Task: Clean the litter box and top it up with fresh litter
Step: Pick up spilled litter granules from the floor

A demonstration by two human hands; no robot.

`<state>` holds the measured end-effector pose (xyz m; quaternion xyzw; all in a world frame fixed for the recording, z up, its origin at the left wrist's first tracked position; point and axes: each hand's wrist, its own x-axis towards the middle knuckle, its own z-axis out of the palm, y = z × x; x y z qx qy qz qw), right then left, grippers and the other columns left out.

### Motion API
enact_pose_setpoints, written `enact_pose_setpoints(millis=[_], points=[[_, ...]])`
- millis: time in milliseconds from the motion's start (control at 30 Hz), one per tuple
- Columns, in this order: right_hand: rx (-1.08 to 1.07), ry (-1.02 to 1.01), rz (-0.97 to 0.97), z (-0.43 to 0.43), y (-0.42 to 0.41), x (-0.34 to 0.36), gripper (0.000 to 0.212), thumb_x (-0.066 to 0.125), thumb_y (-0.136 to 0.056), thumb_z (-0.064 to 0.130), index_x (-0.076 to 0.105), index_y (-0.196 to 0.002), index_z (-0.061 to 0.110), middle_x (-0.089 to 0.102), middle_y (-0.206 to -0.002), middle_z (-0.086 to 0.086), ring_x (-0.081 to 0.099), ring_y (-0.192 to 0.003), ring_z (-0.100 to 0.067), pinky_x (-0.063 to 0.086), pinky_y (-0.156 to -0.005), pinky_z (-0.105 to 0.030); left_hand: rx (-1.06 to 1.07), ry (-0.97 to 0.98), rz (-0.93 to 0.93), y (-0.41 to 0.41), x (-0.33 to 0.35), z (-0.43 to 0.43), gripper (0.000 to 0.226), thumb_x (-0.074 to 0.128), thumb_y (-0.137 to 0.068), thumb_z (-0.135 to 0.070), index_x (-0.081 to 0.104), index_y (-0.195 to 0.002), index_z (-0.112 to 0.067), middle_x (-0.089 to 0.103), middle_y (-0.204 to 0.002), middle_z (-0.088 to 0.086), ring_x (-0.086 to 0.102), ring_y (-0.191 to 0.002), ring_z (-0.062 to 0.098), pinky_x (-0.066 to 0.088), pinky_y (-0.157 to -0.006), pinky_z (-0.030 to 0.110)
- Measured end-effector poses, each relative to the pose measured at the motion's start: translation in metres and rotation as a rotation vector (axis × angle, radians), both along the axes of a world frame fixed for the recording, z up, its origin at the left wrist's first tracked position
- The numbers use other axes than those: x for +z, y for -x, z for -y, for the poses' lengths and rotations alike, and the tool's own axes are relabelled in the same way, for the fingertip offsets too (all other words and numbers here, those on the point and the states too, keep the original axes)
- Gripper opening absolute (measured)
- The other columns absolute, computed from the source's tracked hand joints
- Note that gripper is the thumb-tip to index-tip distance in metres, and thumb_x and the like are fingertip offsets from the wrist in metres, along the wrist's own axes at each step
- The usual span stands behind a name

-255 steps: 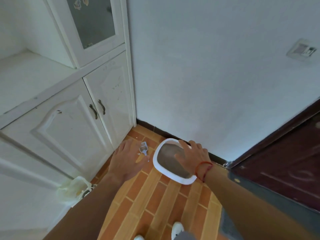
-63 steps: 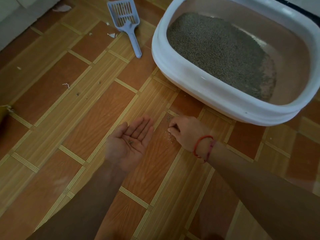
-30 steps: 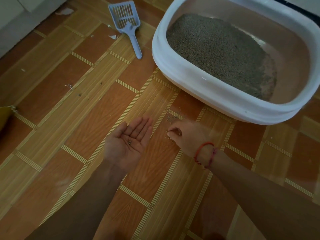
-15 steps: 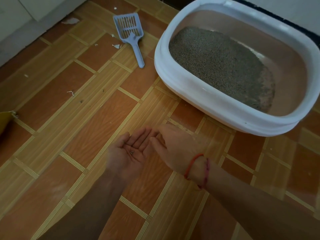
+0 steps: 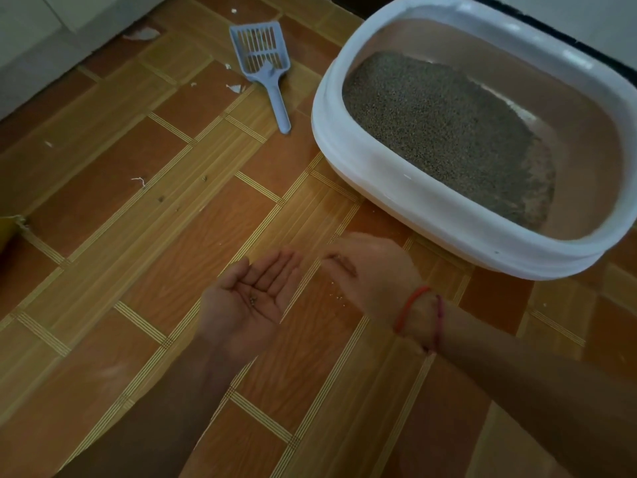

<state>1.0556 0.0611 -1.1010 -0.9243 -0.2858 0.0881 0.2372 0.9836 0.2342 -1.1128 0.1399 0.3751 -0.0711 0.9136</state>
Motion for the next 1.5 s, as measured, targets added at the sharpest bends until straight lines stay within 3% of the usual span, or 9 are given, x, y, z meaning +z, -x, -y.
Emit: enact_pose_setpoints(millis=[100,300,633,800,1233,1500], points=[[-0.187,0.111,-0.064,0.025,-0.024,-0.022,0.015,0.058,-0.093,0.033,0.072,-0.097,0.031,0.065,-0.088,0.01,0.06,-0.082,-0.01,0.056,-0.075,-0.036,0.015,-0.008,-0.011,0.002,0.0,-0.004,0.054,0.037,-0.103,-0.023,0.077,-0.083,0.008,0.074,-0.108,0.022,0.072,-0.103,0.035,0.061,-0.082,0.045],[-0.257,0.097,-0.167,0.026,-0.029,-0.041,0.014,0.061,-0.089,0.035,0.073,-0.094,0.031,0.069,-0.088,0.012,0.063,-0.084,-0.009,0.057,-0.076,-0.036,0.014,-0.005,-0.015,0.001,-0.003,-0.004,0.054,0.037,-0.103,-0.023,0.077,-0.085,0.007,0.074,-0.109,0.022,0.072,-0.105,0.034,0.061,-0.084,0.046],[-0.248,0.053,-0.223,0.007,-0.03,-0.045,0.011,0.063,-0.089,0.035,0.073,-0.095,0.034,0.071,-0.093,0.016,0.064,-0.091,-0.007,0.056,-0.082,-0.033,0.019,-0.003,-0.03,-0.002,-0.003,-0.003,0.053,0.039,-0.102,-0.024,0.078,-0.083,0.007,0.074,-0.108,0.021,0.072,-0.104,0.034,0.059,-0.087,0.046],[-0.224,0.091,-0.23,0.005,-0.029,-0.043,0.011,0.06,-0.092,0.033,0.071,-0.094,0.031,0.069,-0.089,0.013,0.063,-0.085,-0.008,0.056,-0.076,-0.032,0.014,-0.017,-0.029,-0.002,-0.002,0.0,0.053,0.039,-0.103,-0.023,0.078,-0.081,0.007,0.075,-0.105,0.021,0.073,-0.101,0.033,0.06,-0.085,0.045],[-0.02,0.443,-0.025,-0.007,-0.019,-0.037,0.026,0.038,-0.101,0.029,0.054,-0.11,0.011,0.063,-0.098,-0.004,0.065,-0.079,-0.025,0.054,-0.067,-0.039,-0.006,-0.009,-0.008,-0.004,-0.004,0.006,0.053,0.038,-0.103,-0.023,0.077,-0.083,0.007,0.074,-0.107,0.022,0.073,-0.102,0.034,0.061,-0.083,0.044],[-0.108,0.274,-0.137,-0.013,-0.003,-0.005,0.023,0.037,-0.1,0.036,0.054,-0.102,0.02,0.063,-0.086,0.004,0.061,-0.075,-0.018,0.053,-0.068,-0.037,-0.003,0.0,-0.002,-0.003,-0.006,0.007,0.054,0.037,-0.104,-0.024,0.076,-0.089,0.01,0.072,-0.112,0.024,0.072,-0.103,0.036,0.059,-0.087,0.047]])
